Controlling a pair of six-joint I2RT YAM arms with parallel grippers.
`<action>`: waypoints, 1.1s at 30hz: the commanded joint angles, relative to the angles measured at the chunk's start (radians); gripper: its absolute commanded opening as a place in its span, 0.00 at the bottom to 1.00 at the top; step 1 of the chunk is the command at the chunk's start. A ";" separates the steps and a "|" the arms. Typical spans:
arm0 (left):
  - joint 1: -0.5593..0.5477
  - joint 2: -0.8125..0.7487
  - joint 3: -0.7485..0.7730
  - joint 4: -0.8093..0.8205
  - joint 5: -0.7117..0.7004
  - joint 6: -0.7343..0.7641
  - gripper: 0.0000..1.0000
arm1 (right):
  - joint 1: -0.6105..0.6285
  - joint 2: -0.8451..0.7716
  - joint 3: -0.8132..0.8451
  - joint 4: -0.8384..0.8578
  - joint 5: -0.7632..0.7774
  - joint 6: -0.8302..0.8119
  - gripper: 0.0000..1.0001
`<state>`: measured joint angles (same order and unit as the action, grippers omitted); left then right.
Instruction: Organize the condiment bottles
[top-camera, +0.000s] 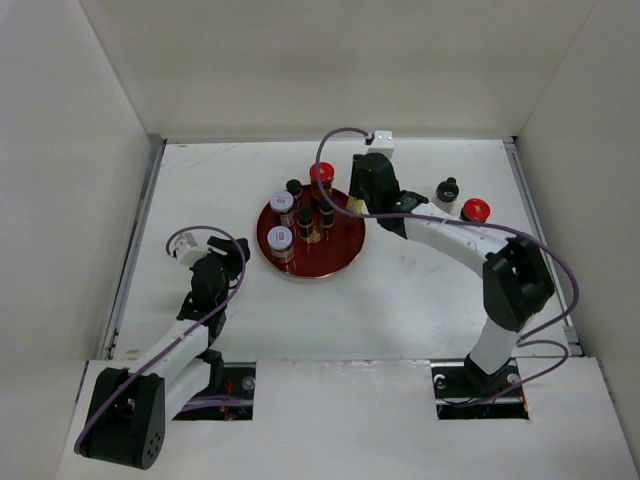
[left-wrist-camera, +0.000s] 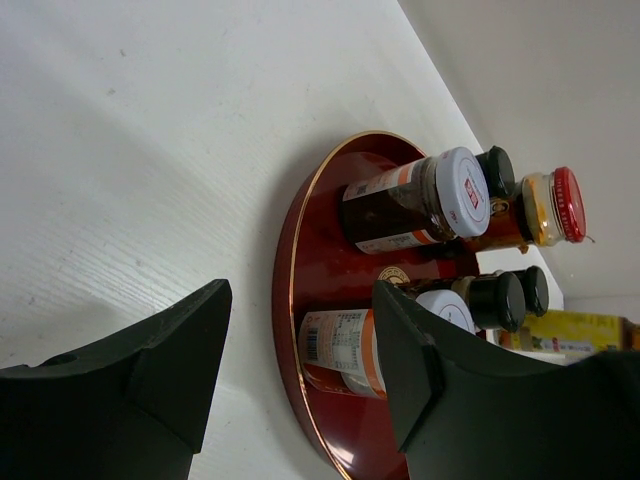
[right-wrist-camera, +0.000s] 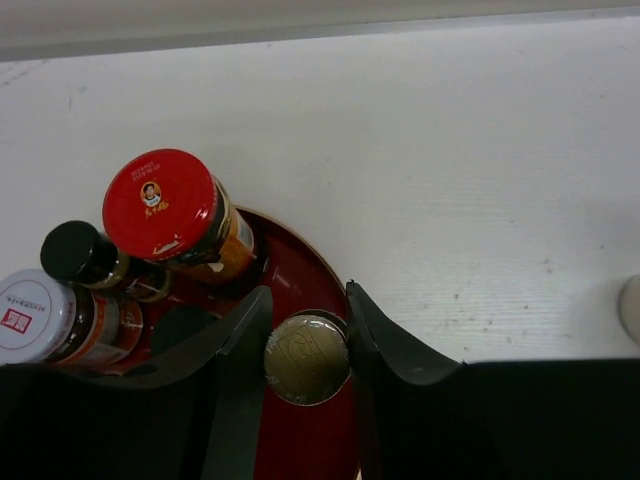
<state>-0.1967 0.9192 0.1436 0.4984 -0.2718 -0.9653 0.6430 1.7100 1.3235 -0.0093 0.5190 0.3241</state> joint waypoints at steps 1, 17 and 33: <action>0.003 -0.009 0.016 0.054 0.006 0.010 0.57 | -0.001 0.055 0.097 0.104 -0.024 -0.007 0.25; 0.003 -0.005 0.016 0.055 0.000 0.013 0.57 | 0.023 0.126 0.072 0.158 -0.014 0.012 0.62; 0.000 -0.006 0.017 0.055 0.013 0.011 0.57 | -0.242 -0.227 -0.251 0.135 0.051 0.043 0.59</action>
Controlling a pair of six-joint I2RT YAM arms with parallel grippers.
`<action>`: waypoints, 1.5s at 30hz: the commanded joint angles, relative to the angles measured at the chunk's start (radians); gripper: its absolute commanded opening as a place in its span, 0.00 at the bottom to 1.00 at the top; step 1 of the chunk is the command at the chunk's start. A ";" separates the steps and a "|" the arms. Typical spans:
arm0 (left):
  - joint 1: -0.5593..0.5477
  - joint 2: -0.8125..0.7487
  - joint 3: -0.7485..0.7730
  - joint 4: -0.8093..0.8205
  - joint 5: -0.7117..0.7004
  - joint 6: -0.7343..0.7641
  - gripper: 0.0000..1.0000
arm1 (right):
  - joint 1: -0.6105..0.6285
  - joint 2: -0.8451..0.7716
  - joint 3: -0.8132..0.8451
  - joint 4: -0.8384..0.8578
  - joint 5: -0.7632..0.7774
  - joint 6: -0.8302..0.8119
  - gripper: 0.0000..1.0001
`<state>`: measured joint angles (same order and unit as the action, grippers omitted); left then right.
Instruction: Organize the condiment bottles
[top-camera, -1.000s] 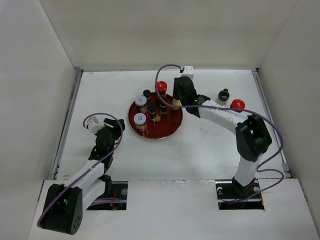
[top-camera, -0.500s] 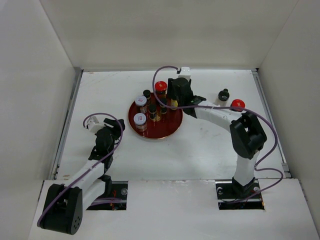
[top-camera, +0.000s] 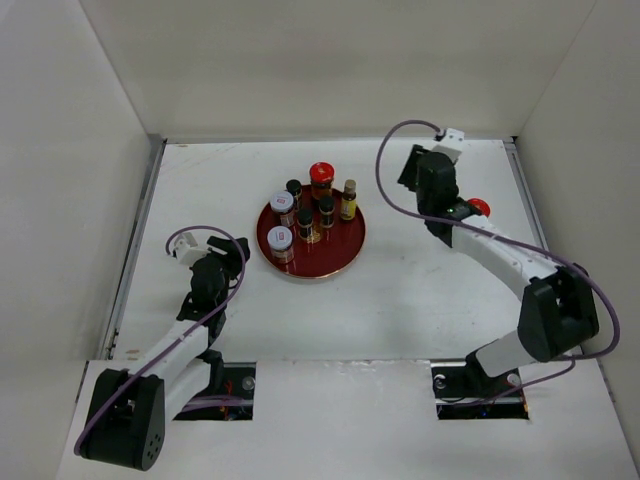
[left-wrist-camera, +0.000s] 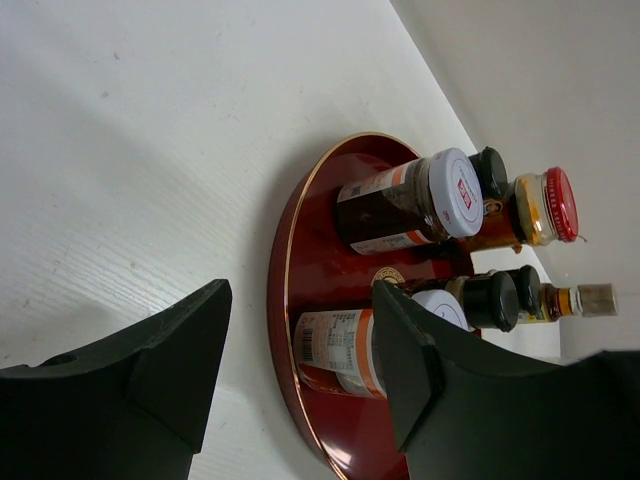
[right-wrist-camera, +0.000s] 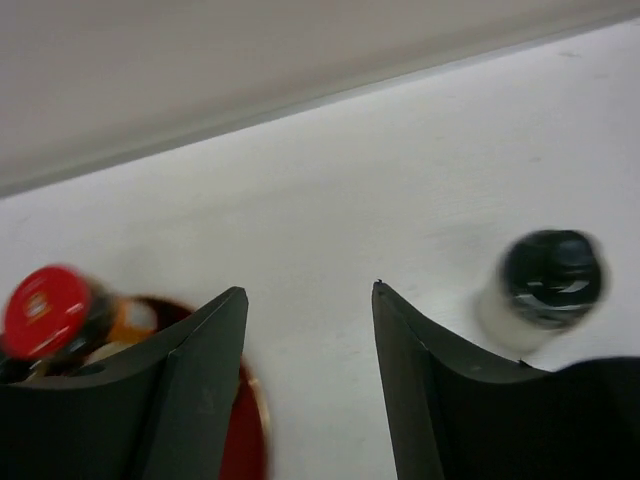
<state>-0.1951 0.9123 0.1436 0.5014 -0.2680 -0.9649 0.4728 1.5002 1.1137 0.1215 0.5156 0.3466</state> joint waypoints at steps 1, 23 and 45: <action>-0.007 0.000 0.019 0.052 0.003 0.014 0.57 | -0.099 -0.020 -0.049 -0.014 0.079 0.015 0.59; -0.033 0.046 0.027 0.075 -0.001 0.006 0.57 | -0.326 -0.114 -0.196 -0.186 0.215 0.063 0.89; -0.033 0.016 0.022 0.068 -0.007 0.012 0.57 | -0.248 -0.069 -0.227 -0.171 0.145 0.129 0.50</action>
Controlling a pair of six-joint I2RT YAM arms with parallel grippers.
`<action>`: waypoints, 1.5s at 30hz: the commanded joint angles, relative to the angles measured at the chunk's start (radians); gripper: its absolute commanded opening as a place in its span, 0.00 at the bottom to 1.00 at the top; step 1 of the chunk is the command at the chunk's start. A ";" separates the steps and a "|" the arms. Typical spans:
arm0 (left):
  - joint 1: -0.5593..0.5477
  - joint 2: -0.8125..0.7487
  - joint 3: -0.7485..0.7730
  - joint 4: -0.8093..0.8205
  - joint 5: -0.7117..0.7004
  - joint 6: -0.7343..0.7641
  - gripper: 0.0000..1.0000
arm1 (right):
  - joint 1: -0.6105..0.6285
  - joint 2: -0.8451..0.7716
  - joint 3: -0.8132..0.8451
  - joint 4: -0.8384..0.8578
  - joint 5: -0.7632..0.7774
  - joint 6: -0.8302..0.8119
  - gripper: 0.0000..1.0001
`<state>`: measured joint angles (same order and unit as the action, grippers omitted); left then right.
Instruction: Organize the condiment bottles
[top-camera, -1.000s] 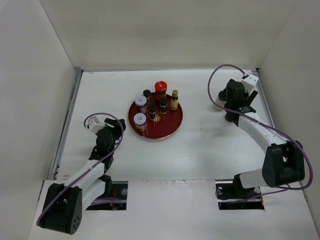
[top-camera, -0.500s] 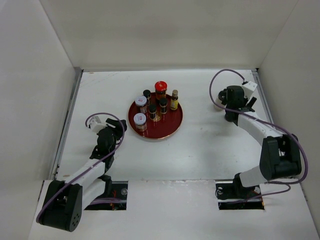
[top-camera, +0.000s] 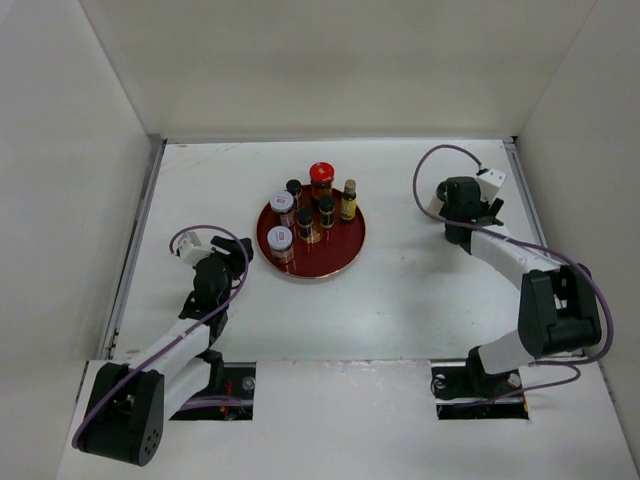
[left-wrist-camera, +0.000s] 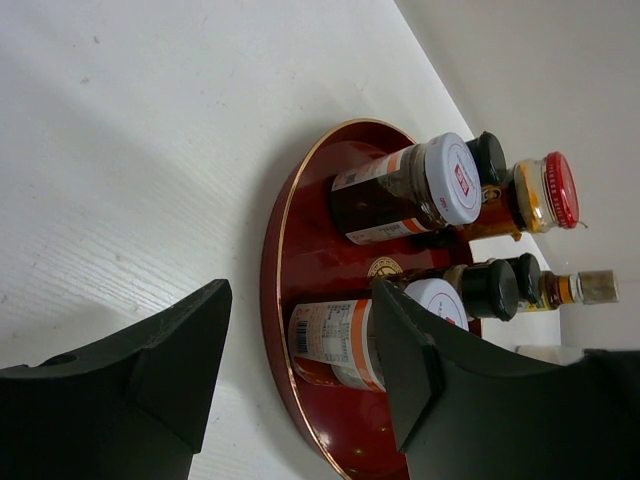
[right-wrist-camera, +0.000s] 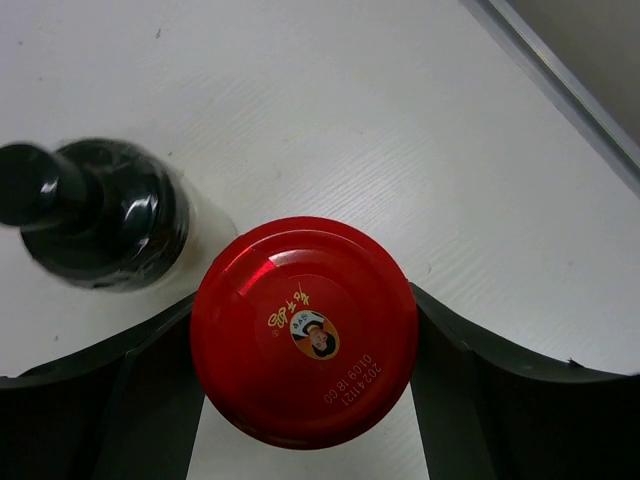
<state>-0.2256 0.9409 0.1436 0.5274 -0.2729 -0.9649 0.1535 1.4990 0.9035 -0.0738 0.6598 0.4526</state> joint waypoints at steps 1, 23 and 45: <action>-0.002 -0.017 0.021 0.040 -0.005 0.012 0.57 | 0.111 -0.088 -0.021 0.019 0.017 0.015 0.50; 0.012 -0.021 0.017 0.039 -0.002 0.015 0.57 | 0.798 0.137 0.360 0.158 -0.003 -0.098 0.48; 0.016 -0.024 0.019 0.039 -0.006 0.020 0.57 | 0.855 0.180 0.298 0.198 0.040 -0.098 0.91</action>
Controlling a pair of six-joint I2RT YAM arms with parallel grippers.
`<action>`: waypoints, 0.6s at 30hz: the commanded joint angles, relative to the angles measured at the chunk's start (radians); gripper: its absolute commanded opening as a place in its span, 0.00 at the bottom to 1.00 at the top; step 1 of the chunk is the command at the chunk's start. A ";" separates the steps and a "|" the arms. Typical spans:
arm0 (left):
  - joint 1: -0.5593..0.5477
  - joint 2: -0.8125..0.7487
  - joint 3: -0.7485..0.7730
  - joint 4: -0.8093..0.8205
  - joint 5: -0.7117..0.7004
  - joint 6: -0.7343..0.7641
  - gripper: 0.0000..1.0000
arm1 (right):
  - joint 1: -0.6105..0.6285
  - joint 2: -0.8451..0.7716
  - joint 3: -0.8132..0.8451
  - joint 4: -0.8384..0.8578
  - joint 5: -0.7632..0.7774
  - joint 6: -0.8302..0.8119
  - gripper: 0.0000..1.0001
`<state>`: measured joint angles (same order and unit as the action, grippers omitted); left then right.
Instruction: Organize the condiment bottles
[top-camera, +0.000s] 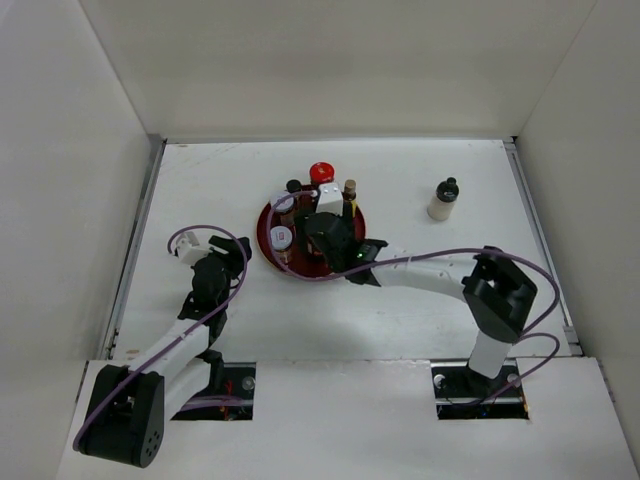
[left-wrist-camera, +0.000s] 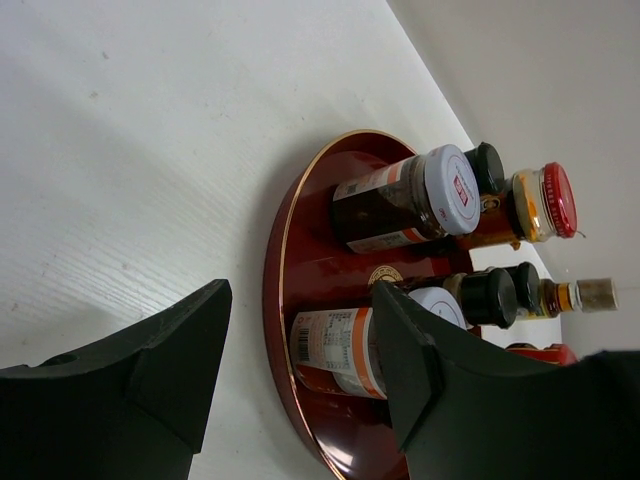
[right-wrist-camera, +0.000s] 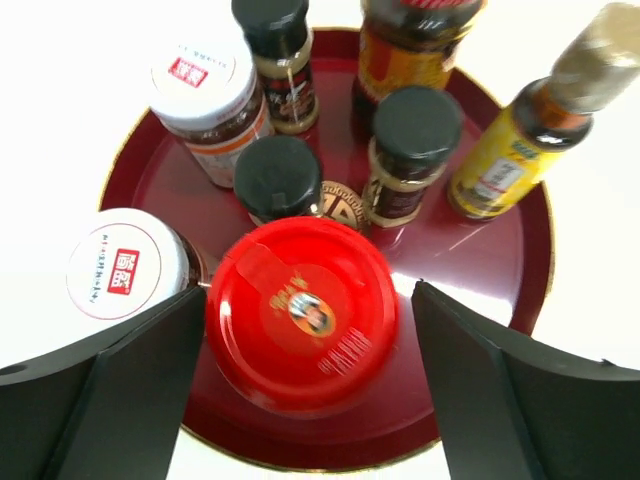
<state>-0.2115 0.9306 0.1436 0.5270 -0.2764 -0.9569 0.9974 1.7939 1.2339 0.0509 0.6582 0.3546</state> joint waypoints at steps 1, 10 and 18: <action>0.002 -0.009 0.019 0.039 -0.001 0.012 0.57 | 0.008 -0.140 -0.051 0.073 0.044 0.001 0.91; 0.010 -0.013 0.021 0.036 0.009 0.012 0.57 | -0.329 -0.389 -0.277 0.092 0.064 0.021 0.49; 0.005 -0.022 0.017 0.036 0.006 0.012 0.57 | -0.610 -0.378 -0.261 0.084 0.014 -0.014 0.79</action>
<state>-0.2089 0.9291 0.1436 0.5270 -0.2752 -0.9520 0.4500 1.4010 0.9489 0.0990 0.6827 0.3649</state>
